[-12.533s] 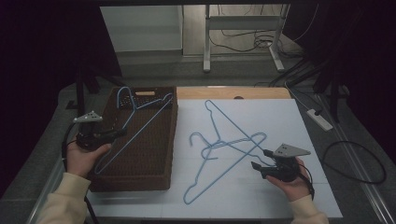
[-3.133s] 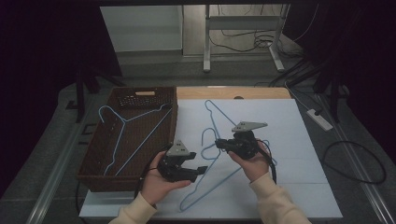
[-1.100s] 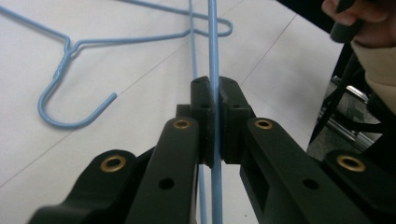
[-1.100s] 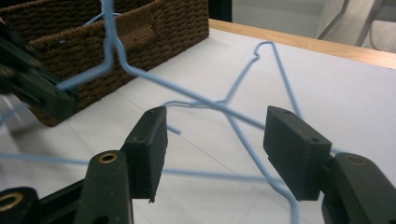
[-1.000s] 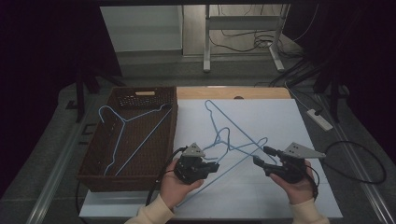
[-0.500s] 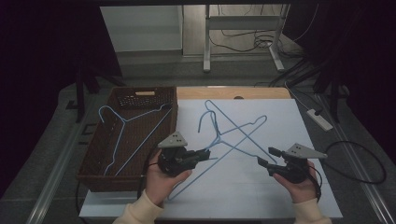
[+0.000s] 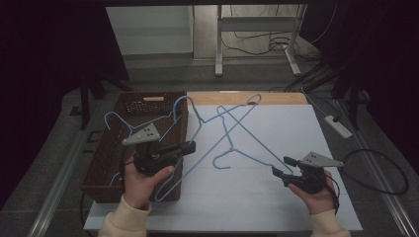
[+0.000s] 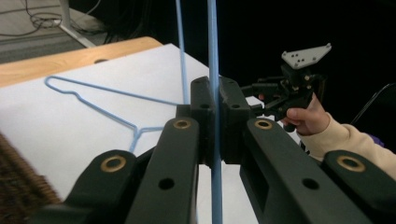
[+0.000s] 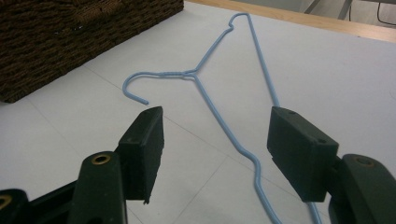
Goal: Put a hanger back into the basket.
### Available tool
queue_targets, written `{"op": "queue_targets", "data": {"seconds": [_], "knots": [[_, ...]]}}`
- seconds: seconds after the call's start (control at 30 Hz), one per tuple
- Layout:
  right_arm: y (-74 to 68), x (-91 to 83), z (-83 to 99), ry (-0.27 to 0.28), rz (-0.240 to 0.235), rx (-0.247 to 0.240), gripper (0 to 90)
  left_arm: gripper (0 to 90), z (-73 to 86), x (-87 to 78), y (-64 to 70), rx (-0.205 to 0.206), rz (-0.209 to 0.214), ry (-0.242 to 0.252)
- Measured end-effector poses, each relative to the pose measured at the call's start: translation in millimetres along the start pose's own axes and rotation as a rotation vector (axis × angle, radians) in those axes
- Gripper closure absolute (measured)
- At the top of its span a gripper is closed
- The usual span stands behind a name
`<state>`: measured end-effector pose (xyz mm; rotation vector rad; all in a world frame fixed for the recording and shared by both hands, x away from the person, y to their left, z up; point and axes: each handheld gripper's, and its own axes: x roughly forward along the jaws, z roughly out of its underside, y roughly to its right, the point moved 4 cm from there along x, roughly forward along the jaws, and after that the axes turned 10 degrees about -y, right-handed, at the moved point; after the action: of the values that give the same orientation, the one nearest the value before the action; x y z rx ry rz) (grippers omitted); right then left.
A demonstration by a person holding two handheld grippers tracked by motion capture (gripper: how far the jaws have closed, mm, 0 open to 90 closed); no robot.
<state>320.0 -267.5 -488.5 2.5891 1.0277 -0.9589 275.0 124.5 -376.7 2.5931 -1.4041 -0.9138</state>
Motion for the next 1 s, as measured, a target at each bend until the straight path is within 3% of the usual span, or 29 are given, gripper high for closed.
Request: {"op": "queue_targets", "data": {"seconds": [0.13,0.47,1.0], "knots": [[0.4,1.0,1.0,-0.006,-0.001,0.002,37.6,86.1,0.7,-13.1,-11.4,0.004,-0.046,-0.002],[0.5,4.3,2.7,-0.02,-0.003,-0.001,37.6,86.1,7.3,-39.8,-44.6,-0.016,-0.097,-0.008],[1.3,6.9,4.1,-0.028,-0.002,-0.004,37.4,86.1,25.5,-77.7,-94.3,-0.048,-0.222,-0.007]]}}
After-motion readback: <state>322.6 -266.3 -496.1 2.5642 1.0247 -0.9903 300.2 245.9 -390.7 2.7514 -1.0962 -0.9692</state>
